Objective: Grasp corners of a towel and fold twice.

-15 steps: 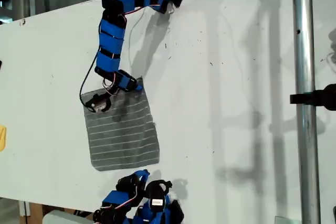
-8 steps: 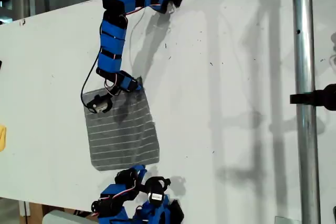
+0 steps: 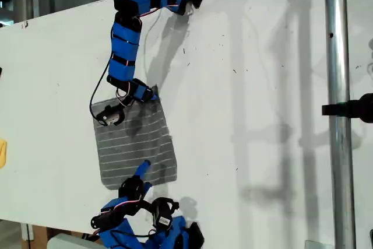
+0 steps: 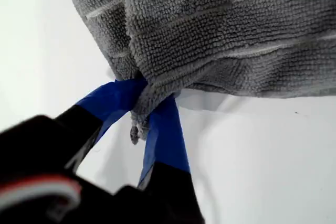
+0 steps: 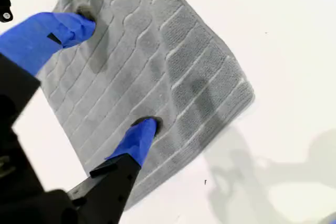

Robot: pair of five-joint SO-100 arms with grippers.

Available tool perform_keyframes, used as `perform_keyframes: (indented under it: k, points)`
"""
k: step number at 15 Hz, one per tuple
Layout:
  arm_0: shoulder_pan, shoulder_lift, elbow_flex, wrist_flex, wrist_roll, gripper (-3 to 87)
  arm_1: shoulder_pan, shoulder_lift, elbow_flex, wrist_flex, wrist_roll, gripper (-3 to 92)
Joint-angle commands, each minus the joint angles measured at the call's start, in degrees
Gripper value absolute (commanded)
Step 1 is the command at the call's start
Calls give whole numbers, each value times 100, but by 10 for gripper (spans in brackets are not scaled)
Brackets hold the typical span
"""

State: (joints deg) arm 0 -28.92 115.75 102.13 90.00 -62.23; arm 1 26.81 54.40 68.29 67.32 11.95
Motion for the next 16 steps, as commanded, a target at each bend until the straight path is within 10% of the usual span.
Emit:
perform_keyframes:
  k: [1, 9, 16]
  points:
    - [105, -18, 220, -439, 35, 319, -35, 255, -158, -26, 62, -3]
    - [70, -35, 2769, -2417, -325, 286, -185, 396, -141, 9, 123, -3]
    - [-9, -2637, 1837, -2769, -475, 228, -246, 826, 79, 35, 185, -3]
